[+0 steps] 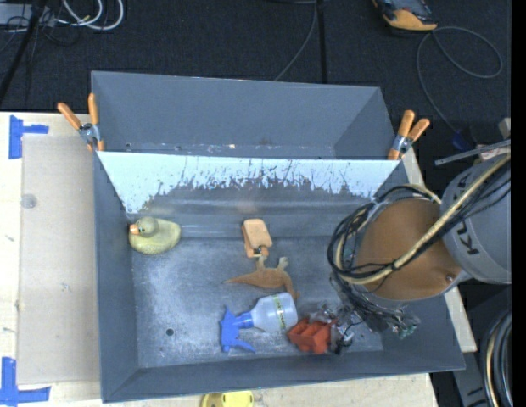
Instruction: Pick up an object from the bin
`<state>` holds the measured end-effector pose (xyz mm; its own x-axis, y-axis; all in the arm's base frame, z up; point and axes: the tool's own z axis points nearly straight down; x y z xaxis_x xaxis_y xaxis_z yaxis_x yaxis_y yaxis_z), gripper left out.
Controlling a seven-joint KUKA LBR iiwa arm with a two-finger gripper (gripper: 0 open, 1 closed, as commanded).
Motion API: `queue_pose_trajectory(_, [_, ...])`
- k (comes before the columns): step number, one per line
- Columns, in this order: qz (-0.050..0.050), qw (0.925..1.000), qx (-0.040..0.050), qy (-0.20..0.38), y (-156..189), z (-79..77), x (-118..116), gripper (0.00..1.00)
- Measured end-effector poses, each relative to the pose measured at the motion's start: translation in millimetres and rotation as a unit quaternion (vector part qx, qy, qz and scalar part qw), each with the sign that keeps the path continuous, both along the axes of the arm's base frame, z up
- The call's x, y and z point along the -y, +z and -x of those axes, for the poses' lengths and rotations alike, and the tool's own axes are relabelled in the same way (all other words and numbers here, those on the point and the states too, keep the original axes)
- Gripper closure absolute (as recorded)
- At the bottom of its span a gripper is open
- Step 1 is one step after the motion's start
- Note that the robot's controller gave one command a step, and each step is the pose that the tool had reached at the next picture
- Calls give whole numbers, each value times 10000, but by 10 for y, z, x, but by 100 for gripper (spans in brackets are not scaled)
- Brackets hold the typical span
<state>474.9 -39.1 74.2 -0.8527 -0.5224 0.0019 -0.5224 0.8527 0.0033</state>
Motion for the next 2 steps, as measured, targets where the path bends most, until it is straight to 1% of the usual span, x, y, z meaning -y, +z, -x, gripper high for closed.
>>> queue_pose_trajectory(1, [-4, 9999, -8, -159, 651, -37, 70, 100])
queue_pose_trajectory(2, [-3, 9999, -8, -157, 651, -37, 69, 100])
